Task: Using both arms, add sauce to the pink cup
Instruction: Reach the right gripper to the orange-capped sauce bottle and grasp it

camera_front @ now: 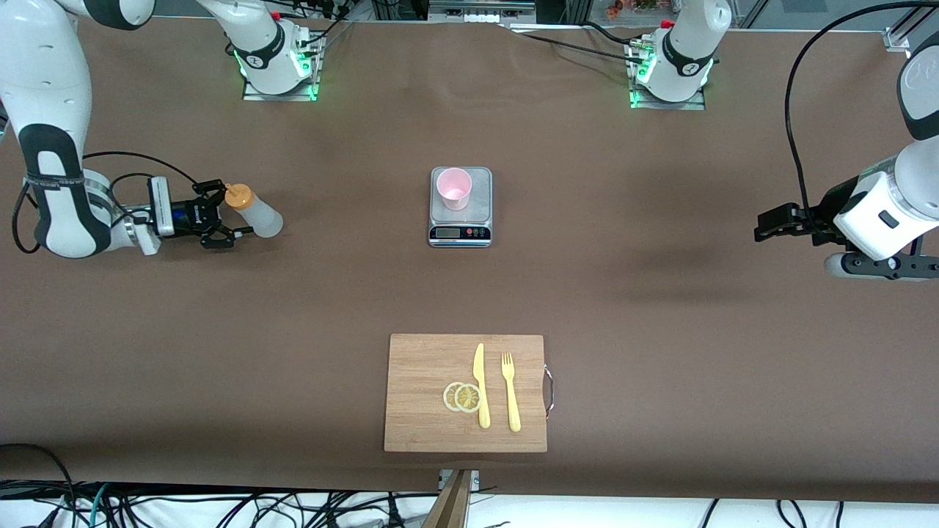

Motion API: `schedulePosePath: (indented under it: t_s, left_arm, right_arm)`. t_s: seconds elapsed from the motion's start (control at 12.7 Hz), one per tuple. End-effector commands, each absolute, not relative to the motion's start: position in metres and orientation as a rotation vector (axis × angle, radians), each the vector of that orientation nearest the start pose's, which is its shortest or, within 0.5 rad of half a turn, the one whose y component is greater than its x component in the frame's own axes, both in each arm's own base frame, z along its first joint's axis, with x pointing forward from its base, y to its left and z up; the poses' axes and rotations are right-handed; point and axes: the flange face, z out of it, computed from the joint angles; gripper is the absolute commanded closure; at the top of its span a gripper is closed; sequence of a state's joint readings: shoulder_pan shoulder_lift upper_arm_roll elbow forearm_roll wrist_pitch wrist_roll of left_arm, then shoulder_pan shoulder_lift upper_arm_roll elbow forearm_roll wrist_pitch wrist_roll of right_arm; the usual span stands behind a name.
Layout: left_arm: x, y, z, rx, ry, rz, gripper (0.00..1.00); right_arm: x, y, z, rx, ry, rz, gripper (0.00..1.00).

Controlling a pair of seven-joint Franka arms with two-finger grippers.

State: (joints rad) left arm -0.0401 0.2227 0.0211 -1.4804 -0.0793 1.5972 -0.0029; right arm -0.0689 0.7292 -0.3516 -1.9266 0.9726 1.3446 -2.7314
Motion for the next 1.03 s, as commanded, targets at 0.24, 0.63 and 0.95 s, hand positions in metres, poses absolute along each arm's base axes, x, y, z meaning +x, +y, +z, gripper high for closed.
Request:
schedulePosePath:
  t_s: [0.24, 0.63, 0.95]
  left_arm:
    - [0.622, -0.023, 0.543, -3.202, 0.048, 0.18, 0.0]
    - [0.622, -0.023, 0.543, -3.202, 0.046, 0.18, 0.0]
    - [0.622, -0.024, 0.543, -3.202, 0.048, 0.18, 0.0]
  right_arm:
    - [0.489, -0.097, 0.103, -1.1, -1.469, -0.864, 0.48]
    - [0.49, -0.092, 0.104, -1.079, -1.439, -0.855, 0.84]
    - [0.521, -0.064, 0.139, -1.059, -1.411, -0.696, 0.85]
